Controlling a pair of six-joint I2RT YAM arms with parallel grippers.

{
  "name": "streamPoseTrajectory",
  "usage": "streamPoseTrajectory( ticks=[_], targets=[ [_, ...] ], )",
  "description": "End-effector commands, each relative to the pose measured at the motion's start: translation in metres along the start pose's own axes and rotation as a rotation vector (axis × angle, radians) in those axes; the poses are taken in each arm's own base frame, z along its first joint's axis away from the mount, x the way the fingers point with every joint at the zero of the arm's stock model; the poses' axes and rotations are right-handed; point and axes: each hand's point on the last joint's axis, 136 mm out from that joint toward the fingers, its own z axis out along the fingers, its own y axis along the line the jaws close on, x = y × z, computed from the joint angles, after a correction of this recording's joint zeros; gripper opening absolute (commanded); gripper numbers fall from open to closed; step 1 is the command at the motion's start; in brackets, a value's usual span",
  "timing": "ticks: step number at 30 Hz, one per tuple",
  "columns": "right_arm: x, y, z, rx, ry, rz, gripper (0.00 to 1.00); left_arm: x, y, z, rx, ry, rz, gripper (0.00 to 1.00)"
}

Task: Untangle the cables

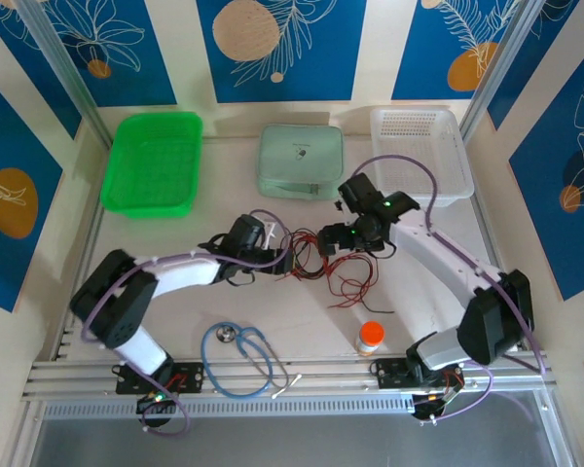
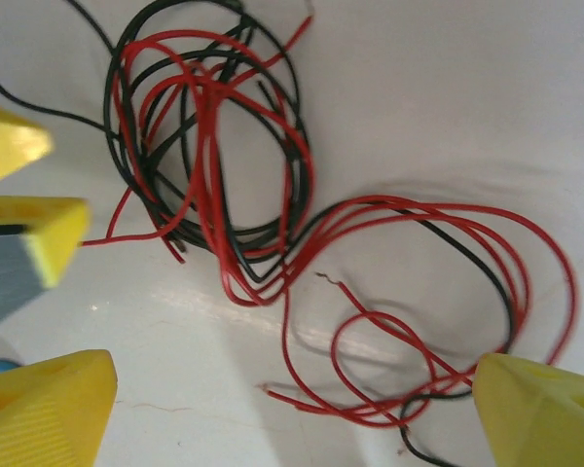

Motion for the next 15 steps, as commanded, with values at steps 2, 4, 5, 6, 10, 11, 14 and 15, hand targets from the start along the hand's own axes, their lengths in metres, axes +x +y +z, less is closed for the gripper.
streamPoseTrajectory(
  ticks=[2,4,5,6,10,11,14,15],
  targets=[
    [-0.004,0.009,0.044,-0.007,0.097,-0.044,0.94,-0.022,-0.031,0.022,0.093,-0.033,0.016,0.69],
    [-0.008,0.008,0.061,0.002,0.122,-0.042,0.91,-0.028,-0.032,0.030,0.080,-0.038,0.027,0.68],
    [-0.009,0.007,0.069,0.007,0.134,-0.038,0.88,-0.030,-0.032,0.034,0.073,-0.037,0.031,0.69],
    [-0.010,0.006,0.075,0.011,0.143,-0.035,0.84,-0.033,-0.031,0.038,0.064,-0.038,0.033,0.69],
    [-0.010,0.000,0.090,0.027,0.155,-0.016,0.51,-0.034,-0.019,0.053,0.000,-0.032,0.030,0.54],
    [-0.010,-0.003,0.090,0.039,0.153,-0.013,0.40,-0.034,-0.013,0.054,-0.030,-0.030,0.031,0.39],
    [-0.010,-0.015,0.083,0.081,0.136,-0.016,0.13,-0.032,0.009,0.048,-0.149,-0.037,0.048,0.06],
    [-0.010,-0.019,0.079,0.097,0.129,-0.020,0.02,-0.032,0.015,0.043,-0.189,-0.042,0.058,0.00]
  ],
)
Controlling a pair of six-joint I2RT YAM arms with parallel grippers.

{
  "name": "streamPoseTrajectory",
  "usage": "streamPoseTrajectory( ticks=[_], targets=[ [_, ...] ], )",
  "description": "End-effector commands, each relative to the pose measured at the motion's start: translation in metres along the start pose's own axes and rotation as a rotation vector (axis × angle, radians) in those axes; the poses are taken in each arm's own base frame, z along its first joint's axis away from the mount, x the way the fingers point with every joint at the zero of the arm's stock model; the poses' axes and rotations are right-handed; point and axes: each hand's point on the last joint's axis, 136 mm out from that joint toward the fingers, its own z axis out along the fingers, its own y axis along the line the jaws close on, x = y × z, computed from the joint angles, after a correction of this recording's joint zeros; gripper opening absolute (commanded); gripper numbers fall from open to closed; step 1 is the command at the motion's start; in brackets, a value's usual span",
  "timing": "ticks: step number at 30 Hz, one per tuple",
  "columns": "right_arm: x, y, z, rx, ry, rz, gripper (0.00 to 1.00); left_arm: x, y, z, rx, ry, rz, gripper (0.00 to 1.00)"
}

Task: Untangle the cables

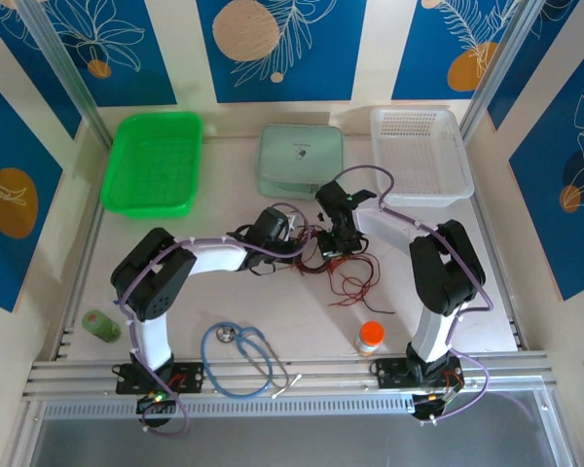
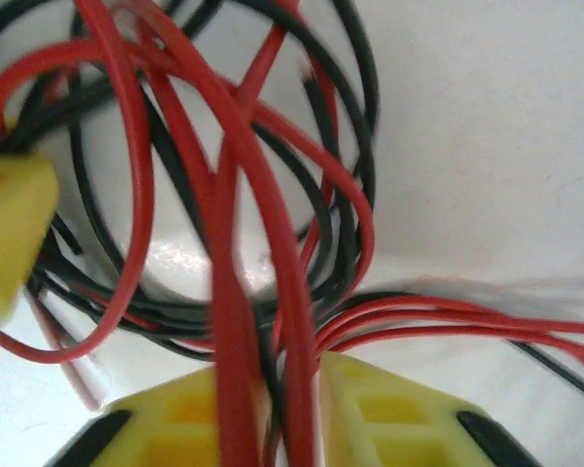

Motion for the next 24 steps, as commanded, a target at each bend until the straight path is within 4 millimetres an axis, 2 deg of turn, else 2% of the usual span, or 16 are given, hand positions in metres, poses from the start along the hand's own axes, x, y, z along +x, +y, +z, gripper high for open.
streamPoseTrajectory(
  ticks=[1,6,11,15,21,24],
  targets=[
    [-0.002,-0.015,-0.016,0.052,-0.042,0.005,0.00,-0.002,0.025,-0.012,-0.165,-0.019,0.045,0.00],
    [0.004,-0.028,-0.033,0.108,-0.061,-0.038,0.00,-0.016,0.045,-0.061,-0.333,-0.079,0.112,0.00],
    [0.014,-0.022,-0.033,0.083,-0.043,-0.111,0.00,-0.032,0.050,-0.111,-0.429,-0.135,0.169,0.00],
    [0.026,-0.002,-0.022,0.012,-0.005,-0.172,0.00,-0.035,0.051,-0.135,-0.461,-0.148,0.203,0.00],
    [0.039,0.053,-0.001,-0.176,0.043,-0.200,0.00,-0.037,0.061,-0.178,-0.553,-0.192,0.211,0.00],
    [0.042,0.062,0.014,-0.207,0.079,-0.144,0.00,-0.042,0.071,-0.206,-0.624,-0.218,0.210,0.00]
  ],
)
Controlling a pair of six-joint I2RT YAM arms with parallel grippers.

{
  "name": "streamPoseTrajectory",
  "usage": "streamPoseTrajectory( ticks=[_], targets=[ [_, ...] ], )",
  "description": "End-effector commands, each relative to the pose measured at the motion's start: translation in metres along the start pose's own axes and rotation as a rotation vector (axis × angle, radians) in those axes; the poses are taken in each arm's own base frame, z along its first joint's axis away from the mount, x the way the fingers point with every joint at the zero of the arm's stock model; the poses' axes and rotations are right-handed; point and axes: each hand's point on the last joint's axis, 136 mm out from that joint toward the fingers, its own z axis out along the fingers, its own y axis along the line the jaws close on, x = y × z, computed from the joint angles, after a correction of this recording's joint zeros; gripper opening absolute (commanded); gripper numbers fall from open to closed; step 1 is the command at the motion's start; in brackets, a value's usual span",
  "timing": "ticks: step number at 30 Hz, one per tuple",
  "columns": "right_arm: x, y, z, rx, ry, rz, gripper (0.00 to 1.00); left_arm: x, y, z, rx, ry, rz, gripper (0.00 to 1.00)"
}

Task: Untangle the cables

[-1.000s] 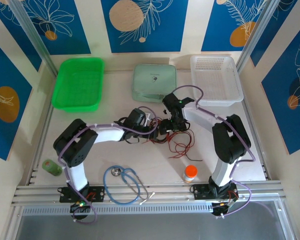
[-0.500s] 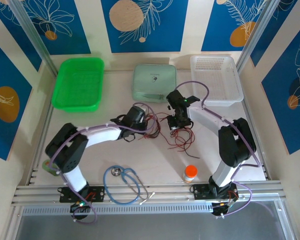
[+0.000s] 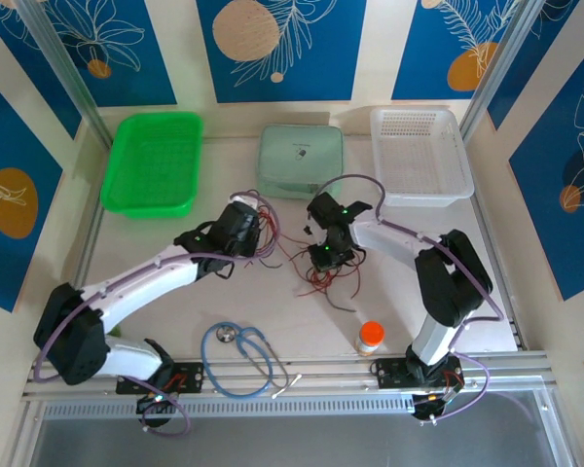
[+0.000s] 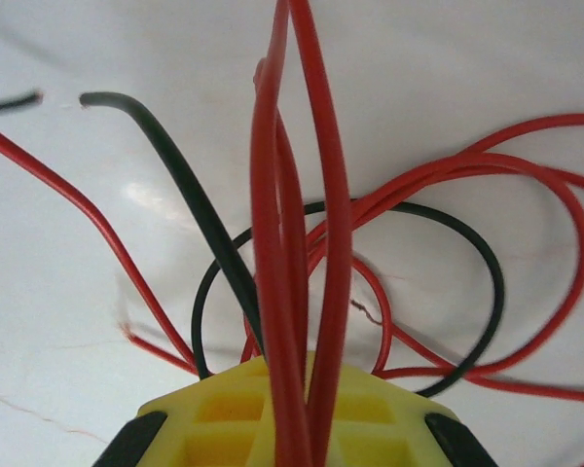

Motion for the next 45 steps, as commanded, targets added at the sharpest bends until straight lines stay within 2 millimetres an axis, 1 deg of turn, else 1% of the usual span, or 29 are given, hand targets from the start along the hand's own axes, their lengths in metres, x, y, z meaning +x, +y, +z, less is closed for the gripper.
streamPoseTrajectory(
  ticks=[1,2,4,6,7,8,10,12,14,16,18,19,21,23,24,25,27,29,32,34,36,39,41,42,44,45],
  targets=[
    [0.005,0.014,0.021,-0.082,0.051,0.072,0.00,-0.002,0.037,-0.022,-0.129,-0.013,0.022,0.01],
    [0.006,0.009,0.026,-0.059,0.063,0.093,0.00,-0.004,0.042,-0.026,-0.134,-0.018,0.015,0.04],
    [0.007,0.001,0.032,-0.023,0.080,0.128,0.00,-0.004,0.046,-0.031,-0.122,-0.023,0.003,0.15],
    [0.006,-0.001,0.032,-0.029,0.076,0.145,0.01,-0.004,0.044,-0.030,-0.095,-0.025,-0.011,0.23],
    [0.003,0.001,0.028,-0.043,0.063,0.147,0.05,-0.002,0.040,-0.027,-0.072,-0.021,-0.017,0.27],
    [0.000,0.003,0.023,-0.059,0.044,0.144,0.11,0.002,0.034,-0.023,-0.041,-0.011,-0.022,0.28],
    [-0.008,0.010,0.008,-0.099,-0.002,0.134,0.27,0.007,0.020,-0.015,0.026,0.007,-0.036,0.26],
    [-0.016,0.018,-0.011,-0.151,-0.055,0.109,0.44,0.013,0.005,-0.006,0.099,0.024,-0.066,0.17],
    [-0.023,0.028,-0.032,-0.208,-0.113,0.076,0.59,0.018,-0.011,0.001,0.177,0.035,-0.100,0.12],
    [-0.029,0.038,-0.048,-0.259,-0.154,0.047,0.66,0.021,-0.016,0.005,0.196,0.047,-0.124,0.10],
    [-0.033,0.044,-0.058,-0.290,-0.177,0.029,0.69,0.024,-0.012,0.008,0.169,0.057,-0.134,0.12],
    [-0.036,0.049,-0.061,-0.306,-0.183,0.021,0.69,0.025,-0.007,0.009,0.141,0.063,-0.138,0.16],
    [-0.041,0.055,-0.063,-0.334,-0.188,0.020,0.69,0.028,0.005,0.010,0.072,0.076,-0.152,0.28],
    [-0.047,0.062,-0.061,-0.346,-0.189,0.021,0.69,0.038,0.020,0.013,0.000,0.118,-0.183,0.42],
    [-0.049,0.066,-0.059,-0.348,-0.184,0.022,0.69,0.044,0.027,0.016,-0.031,0.141,-0.206,0.48],
    [-0.053,0.070,-0.056,-0.347,-0.181,0.020,0.69,0.052,0.036,0.020,-0.063,0.173,-0.241,0.51],
    [-0.060,0.079,-0.051,-0.340,-0.177,0.014,0.69,0.068,0.050,0.028,-0.104,0.223,-0.300,0.54],
    [-0.067,0.090,-0.045,-0.335,-0.171,0.003,0.69,0.080,0.060,0.035,-0.126,0.238,-0.349,0.59],
    [-0.078,0.106,-0.030,-0.344,-0.144,-0.007,0.69,0.091,0.067,0.048,-0.113,0.248,-0.409,0.66],
    [-0.085,0.112,-0.013,-0.332,-0.114,-0.001,0.69,0.097,0.069,0.059,-0.090,0.260,-0.439,0.68],
    [-0.092,0.114,0.004,-0.312,-0.087,0.011,0.69,0.101,0.065,0.071,-0.051,0.264,-0.464,0.69],
    [-0.101,0.112,0.027,-0.248,-0.058,0.032,0.69,0.102,0.054,0.089,0.026,0.258,-0.487,0.67],
    [-0.105,0.111,0.039,-0.205,-0.045,0.039,0.69,0.102,0.046,0.099,0.063,0.260,-0.490,0.61],
    [-0.106,0.109,0.044,-0.183,-0.038,0.040,0.70,0.103,0.042,0.104,0.083,0.264,-0.495,0.52],
    [-0.106,0.106,0.050,-0.144,-0.031,0.043,0.70,0.102,0.034,0.109,0.124,0.262,-0.507,0.28],
    [-0.105,0.104,0.052,-0.125,-0.029,0.045,0.70,0.101,0.030,0.109,0.148,0.257,-0.517,0.15]
  ],
)
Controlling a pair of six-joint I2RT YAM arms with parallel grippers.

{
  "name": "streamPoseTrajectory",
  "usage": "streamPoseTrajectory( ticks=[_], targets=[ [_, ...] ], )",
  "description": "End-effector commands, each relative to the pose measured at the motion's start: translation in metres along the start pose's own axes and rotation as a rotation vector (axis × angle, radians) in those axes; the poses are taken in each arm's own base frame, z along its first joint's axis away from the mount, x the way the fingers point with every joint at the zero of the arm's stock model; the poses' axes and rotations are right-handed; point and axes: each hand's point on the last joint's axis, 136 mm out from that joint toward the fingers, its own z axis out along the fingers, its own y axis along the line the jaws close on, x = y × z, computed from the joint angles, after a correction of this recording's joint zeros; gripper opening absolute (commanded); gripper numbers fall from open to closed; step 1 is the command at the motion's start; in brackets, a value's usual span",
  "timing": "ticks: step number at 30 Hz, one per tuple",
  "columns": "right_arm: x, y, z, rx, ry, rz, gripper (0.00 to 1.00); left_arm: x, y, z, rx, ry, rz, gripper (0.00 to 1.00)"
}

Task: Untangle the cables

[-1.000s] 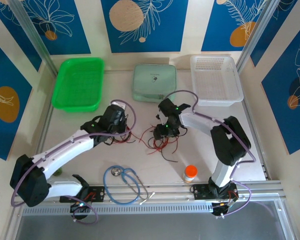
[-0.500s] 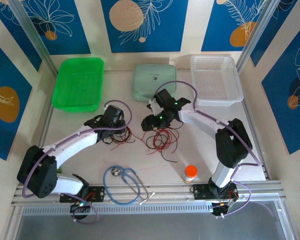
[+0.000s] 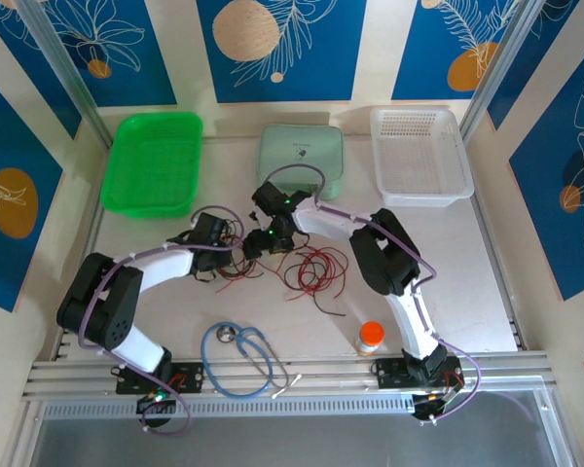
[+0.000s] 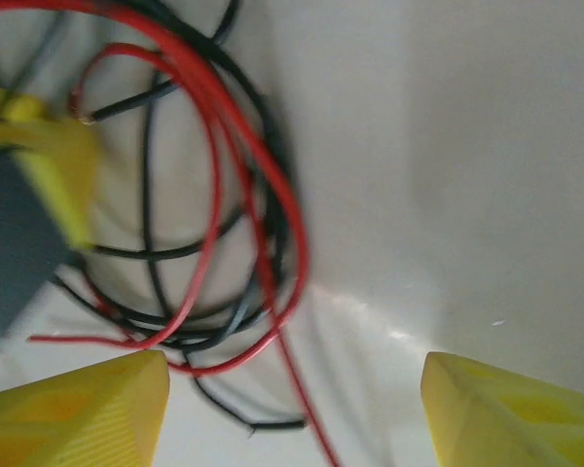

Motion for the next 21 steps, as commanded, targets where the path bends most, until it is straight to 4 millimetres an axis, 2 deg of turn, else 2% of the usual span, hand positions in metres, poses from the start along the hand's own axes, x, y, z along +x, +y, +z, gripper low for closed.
streamPoseTrajectory(
  ticks=[1,2,5,10,15,18,20,21],
  targets=[
    [0.003,-0.008,-0.003,0.084,0.014,0.027,0.70,-0.002,-0.045,0.007,0.227,-0.004,-0.016,0.04],
    [0.005,-0.011,-0.002,0.095,0.017,0.030,0.70,-0.003,-0.049,0.004,0.251,-0.010,-0.021,0.00],
    [0.012,-0.018,-0.001,0.118,0.023,0.039,0.70,-0.006,-0.066,-0.013,0.351,-0.034,-0.021,0.00],
    [0.023,-0.022,-0.003,0.093,0.022,0.060,0.68,-0.006,-0.104,-0.054,0.558,-0.055,0.022,0.00],
    [0.027,-0.043,-0.004,0.151,0.018,0.095,0.61,0.000,-0.112,-0.075,0.625,-0.062,0.020,0.00],
    [0.028,-0.058,0.000,0.207,0.019,0.108,0.49,0.003,-0.113,-0.083,0.660,-0.062,0.008,0.00],
    [0.026,-0.064,0.003,0.228,0.016,0.115,0.35,0.004,-0.117,-0.092,0.704,-0.065,0.006,0.00],
    [0.026,-0.068,0.003,0.242,0.012,0.121,0.25,0.005,-0.120,-0.097,0.730,-0.064,0.007,0.01]
  ],
)
